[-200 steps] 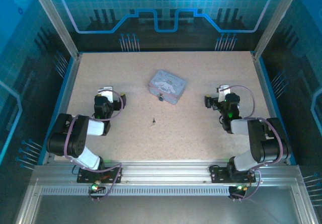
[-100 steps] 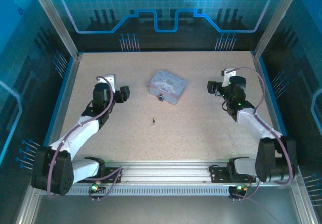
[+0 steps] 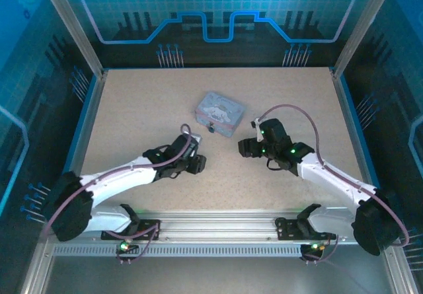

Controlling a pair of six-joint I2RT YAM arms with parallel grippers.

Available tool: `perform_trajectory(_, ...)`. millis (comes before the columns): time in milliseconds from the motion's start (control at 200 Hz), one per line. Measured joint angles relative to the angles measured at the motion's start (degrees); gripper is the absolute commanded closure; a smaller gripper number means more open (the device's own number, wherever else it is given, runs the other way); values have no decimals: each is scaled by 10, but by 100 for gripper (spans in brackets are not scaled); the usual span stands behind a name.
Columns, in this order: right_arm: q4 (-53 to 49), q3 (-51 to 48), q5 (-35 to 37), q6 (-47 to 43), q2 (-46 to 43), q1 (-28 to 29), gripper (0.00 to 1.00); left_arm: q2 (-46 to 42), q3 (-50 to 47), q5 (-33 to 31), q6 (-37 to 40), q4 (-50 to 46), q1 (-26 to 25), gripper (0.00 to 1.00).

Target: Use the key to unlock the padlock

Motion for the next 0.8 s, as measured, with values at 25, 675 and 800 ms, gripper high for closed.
perform_trajectory(25,-3,-3,1,6,0,4,26,11,2,-4,0,0,-4,50)
perform_trajectory(675,0,-21,-2,75,91,51,26,183,69,-62,-1,45,-16,66)
perform_trajectory(800,4,-21,-2,76,97,53,25,204,84,-66,3,45,-16,68)
